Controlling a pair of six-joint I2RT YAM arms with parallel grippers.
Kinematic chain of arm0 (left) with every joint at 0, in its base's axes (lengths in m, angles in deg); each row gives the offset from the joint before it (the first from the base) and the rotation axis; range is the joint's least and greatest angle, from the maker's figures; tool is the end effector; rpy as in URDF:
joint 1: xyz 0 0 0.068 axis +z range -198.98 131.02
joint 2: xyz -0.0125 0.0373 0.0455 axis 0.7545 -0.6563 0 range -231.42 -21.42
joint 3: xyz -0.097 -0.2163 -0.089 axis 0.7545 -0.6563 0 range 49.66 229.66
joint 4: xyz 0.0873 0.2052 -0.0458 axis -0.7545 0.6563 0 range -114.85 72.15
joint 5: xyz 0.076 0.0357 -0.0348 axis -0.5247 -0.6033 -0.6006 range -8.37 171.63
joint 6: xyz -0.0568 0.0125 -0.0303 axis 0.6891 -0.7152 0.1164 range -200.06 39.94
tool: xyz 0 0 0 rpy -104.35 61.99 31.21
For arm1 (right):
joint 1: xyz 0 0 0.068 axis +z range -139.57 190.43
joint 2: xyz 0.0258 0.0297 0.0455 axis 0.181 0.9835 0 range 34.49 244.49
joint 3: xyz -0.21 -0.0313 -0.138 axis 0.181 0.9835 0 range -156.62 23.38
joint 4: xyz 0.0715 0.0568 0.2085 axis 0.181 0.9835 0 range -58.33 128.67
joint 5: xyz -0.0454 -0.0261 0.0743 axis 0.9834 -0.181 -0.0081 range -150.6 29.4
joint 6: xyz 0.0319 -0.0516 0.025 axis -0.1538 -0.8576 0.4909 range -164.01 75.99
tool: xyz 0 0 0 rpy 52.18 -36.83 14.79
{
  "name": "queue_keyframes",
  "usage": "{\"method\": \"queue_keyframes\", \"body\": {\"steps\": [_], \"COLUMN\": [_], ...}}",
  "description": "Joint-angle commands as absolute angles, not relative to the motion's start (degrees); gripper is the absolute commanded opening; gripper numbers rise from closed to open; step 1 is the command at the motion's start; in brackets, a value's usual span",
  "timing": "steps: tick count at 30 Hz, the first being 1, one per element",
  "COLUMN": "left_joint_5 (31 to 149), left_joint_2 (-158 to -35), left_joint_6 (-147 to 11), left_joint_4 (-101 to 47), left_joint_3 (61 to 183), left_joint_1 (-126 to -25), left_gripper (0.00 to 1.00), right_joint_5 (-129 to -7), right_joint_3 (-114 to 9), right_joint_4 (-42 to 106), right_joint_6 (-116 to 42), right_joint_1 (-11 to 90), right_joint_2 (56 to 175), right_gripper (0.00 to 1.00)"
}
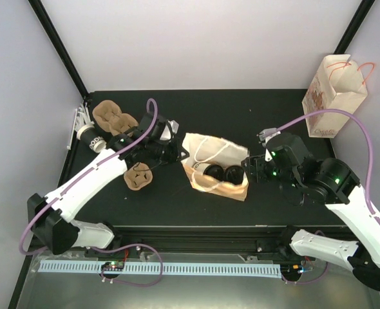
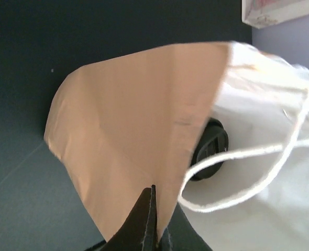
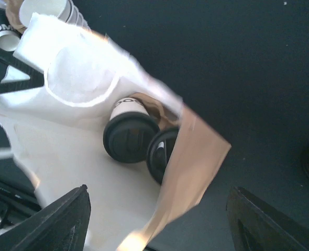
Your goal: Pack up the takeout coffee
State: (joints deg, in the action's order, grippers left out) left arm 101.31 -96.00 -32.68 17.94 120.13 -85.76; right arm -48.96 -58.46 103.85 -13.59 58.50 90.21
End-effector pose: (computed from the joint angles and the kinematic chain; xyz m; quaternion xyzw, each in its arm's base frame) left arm 0.1908 -0.1643 0.3039 -0.0222 0.9183 -0.3605 0.1621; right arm 0.0946 0.0897 0.3709 -0.1041 0.9175 0.1626 0.3477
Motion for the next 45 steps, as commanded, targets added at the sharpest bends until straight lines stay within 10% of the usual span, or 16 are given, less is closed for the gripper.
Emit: {"method": "queue_keyframes", "body": {"steps": [1, 4, 9, 19, 30, 45], "left_joint_5": [103.52, 104.08, 99.35, 88.74, 79.09, 85.95], "left_joint_2": [-100.27, -101.50, -102.23, -91.22, -85.83, -98.81], "left_joint_6": [-34.76, -36.37, -42.24, -48.86, -58.51, -52.77], "left_joint_4": [15.18, 16.14, 24.65, 35.83, 46.10, 18.78], "left_joint_3": [123.40, 124.43, 130.53, 134.76, 139.93, 122.10], "left_joint_1": [-82.72, -81.63, -81.52, -81.42, -65.25, -35.78], "left_gripper": [0.02, 0.06, 0.48, 0.98, 0.92, 0.80], "right_joint_5": [-48.24, -48.95, -49.37, -50.11, -49.55, -53.40], "right_joint_3": [-57.33, -55.79, -55.12, -56.25, -57.80, -56.65], "right_joint_4": [103.75, 103.38, 102.02, 100.14, 97.27, 95.71], "right_joint_6": [-15.34, -15.48, -15.54, -17.33, -19.28, -21.36], "right_joint_1": [55.83, 54.64, 53.86, 53.27, 52.75, 52.76], "right_joint_2": [89.85, 89.70, 89.38, 91.22, 91.08, 87.12], "right_gripper": [0.74, 0.76, 0.81, 0.84, 0.84, 0.84]}}
